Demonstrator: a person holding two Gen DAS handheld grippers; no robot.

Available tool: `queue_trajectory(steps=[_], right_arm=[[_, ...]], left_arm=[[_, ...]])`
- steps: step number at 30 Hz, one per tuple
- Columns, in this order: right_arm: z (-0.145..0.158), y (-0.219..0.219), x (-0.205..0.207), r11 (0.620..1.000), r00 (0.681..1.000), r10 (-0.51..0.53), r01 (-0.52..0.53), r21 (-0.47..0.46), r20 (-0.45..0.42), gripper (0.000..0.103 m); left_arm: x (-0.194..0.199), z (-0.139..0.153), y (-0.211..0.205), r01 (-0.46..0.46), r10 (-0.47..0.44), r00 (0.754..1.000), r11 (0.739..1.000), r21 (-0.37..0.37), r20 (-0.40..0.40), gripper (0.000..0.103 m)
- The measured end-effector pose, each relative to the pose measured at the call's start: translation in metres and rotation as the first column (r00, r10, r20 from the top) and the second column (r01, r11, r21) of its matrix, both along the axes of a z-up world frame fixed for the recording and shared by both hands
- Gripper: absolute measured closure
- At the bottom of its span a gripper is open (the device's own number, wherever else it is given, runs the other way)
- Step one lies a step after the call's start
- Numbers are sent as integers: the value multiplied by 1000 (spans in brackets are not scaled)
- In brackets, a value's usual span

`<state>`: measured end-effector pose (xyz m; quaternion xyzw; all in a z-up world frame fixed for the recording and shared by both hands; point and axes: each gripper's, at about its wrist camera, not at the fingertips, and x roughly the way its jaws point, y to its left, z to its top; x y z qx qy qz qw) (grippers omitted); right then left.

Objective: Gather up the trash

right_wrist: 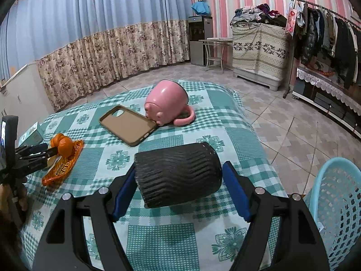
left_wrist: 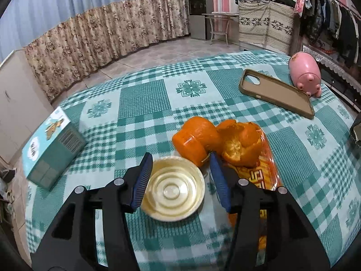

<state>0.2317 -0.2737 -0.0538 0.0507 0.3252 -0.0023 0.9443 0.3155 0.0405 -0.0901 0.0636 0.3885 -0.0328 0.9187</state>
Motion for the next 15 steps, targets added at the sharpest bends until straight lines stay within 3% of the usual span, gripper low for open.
queue_trajectory(steps=[5, 15], right_arm=[[-3, 2, 3, 1000, 1000, 8, -8, -16, -9, 30], [-3, -4, 0, 1000, 1000, -1, 0, -19, -10, 30]], left_arm=[[14, 2, -6, 53, -54, 999, 997, -54, -1, 50], [-2, 2, -25, 107, -106, 994, 994, -25, 7, 59]])
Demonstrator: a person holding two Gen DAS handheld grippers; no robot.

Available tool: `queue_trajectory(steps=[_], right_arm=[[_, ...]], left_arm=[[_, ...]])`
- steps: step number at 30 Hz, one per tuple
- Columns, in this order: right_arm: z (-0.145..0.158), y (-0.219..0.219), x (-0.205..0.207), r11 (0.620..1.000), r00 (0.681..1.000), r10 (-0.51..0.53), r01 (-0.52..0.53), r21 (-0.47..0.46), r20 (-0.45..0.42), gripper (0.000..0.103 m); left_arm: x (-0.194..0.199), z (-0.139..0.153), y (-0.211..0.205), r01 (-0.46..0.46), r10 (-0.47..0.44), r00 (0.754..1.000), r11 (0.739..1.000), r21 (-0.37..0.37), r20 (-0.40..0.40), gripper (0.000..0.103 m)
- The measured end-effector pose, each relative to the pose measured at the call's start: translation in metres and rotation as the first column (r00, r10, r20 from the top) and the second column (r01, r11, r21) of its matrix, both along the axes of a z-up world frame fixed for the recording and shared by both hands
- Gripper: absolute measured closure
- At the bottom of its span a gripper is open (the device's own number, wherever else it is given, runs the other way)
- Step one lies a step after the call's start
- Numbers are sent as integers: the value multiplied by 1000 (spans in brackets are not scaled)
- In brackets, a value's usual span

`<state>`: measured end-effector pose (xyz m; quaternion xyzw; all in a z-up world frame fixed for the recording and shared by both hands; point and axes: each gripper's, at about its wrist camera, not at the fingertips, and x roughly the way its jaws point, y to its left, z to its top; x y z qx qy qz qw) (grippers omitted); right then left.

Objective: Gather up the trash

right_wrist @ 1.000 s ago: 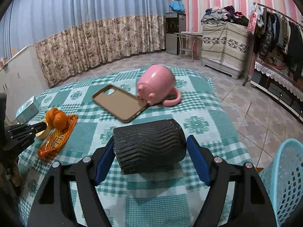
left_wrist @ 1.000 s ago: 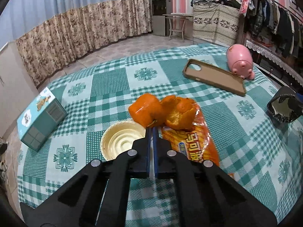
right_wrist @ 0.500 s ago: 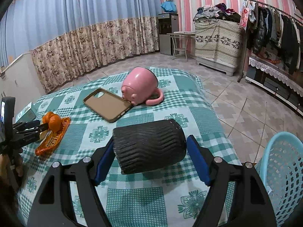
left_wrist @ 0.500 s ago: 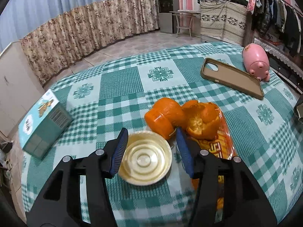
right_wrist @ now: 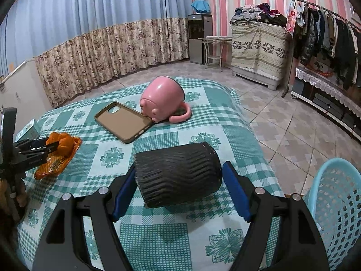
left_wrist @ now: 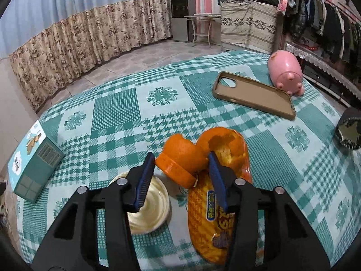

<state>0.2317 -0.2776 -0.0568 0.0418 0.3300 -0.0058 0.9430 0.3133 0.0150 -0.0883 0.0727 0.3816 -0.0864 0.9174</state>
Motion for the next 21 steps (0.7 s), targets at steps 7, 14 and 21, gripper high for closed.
queue_trajectory(steps=[7, 14, 21], right_arm=[[7, -10, -9, 1000, 1000, -14, 14, 5, 19, 30], [16, -30, -25, 999, 998, -46, 45, 20, 39, 30], [25, -45, -42, 997, 995, -68, 66, 29, 67, 30]], left_arm=[[-30, 25, -16, 46, -45, 998, 999, -8, 53, 61], [-72, 20, -70, 187, -187, 982, 982, 7, -39, 57], [-101, 14, -82, 175, -174, 985, 983, 56, -22, 35]])
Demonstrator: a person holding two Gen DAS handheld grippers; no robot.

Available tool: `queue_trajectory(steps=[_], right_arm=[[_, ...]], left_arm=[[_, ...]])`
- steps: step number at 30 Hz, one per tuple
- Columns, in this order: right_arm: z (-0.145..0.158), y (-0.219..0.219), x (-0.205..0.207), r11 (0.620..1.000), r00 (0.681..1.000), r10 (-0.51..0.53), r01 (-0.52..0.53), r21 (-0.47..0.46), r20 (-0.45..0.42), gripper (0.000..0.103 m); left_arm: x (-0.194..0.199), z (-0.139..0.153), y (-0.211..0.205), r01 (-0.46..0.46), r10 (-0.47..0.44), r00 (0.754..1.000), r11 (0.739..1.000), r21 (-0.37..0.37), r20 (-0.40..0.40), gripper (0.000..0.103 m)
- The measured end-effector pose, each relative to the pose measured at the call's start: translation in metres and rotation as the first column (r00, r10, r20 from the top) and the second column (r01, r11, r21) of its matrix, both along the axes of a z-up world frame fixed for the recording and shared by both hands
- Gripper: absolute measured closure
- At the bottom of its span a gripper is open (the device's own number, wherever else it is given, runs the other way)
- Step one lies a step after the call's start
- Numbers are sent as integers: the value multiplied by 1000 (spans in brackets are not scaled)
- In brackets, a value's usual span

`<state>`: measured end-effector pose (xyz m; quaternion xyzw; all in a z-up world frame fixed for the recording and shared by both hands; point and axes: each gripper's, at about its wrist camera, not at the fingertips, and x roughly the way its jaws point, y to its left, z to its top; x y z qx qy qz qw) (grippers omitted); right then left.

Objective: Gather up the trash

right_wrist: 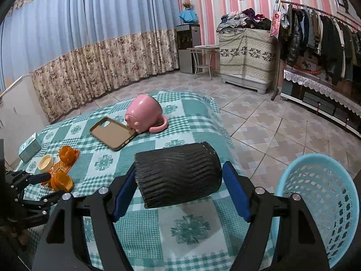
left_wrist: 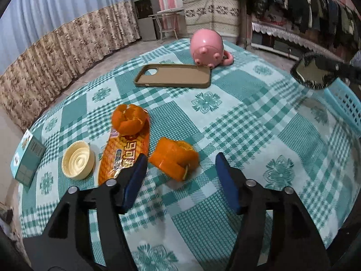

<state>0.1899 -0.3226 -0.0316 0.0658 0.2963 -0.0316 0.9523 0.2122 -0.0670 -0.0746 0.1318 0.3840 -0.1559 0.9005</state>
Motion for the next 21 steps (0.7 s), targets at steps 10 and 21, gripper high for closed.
queue_trajectory(steps=[10, 21], right_arm=[[3, -7, -6, 1000, 1000, 1, -2, 25, 17, 30], [-1, -8, -4, 1000, 1000, -9, 9, 29, 5, 30]], left_arm=[[-2, -9, 8, 17, -17, 1000, 1000, -2, 17, 44], [-1, -9, 5, 75, -74, 997, 996, -54, 24, 69]])
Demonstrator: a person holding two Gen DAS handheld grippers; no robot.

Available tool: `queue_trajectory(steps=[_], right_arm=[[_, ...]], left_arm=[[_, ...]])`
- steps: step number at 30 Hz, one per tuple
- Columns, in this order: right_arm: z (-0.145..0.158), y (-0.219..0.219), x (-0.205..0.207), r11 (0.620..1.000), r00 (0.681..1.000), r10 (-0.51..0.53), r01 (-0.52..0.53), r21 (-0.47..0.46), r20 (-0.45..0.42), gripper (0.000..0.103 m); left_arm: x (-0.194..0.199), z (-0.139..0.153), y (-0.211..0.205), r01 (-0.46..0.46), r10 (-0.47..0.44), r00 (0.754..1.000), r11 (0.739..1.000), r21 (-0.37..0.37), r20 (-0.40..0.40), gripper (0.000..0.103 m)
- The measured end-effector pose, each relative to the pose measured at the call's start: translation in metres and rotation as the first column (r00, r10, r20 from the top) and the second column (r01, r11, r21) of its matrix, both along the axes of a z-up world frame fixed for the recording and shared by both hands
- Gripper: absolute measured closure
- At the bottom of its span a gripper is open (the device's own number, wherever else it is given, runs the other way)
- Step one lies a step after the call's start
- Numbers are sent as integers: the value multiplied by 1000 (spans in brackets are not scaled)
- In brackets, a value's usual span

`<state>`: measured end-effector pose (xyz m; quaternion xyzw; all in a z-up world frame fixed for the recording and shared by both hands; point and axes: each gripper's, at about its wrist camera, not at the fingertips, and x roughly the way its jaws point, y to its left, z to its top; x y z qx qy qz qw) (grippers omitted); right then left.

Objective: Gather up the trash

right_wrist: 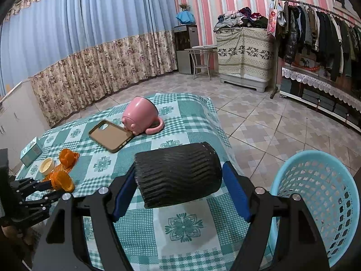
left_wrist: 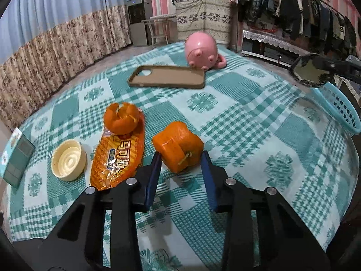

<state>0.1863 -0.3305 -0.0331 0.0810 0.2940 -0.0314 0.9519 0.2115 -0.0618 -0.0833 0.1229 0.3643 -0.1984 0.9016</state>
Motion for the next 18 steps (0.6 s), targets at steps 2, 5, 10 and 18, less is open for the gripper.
queue_trajectory(steps=[2, 5, 10, 18], right_arm=[[0, 0, 0, 1000, 1000, 1, -1, -3, 1, 30], [-1, -2, 0, 1000, 1000, -1, 1, -9, 0, 30], [-3, -6, 0, 1000, 1000, -11, 11, 5, 3, 30], [0, -11, -4, 1000, 1000, -24, 24, 17, 13, 30]], left_arm=[[-5, 6, -4, 7, -7, 1000, 1000, 12, 21, 70], [-15, 21, -9, 30, -31, 998, 999, 16, 52, 73], [-18, 36, -18, 50, -54, 995, 998, 45, 82, 83], [-6, 23, 1, -26, 26, 999, 999, 34, 19, 52]])
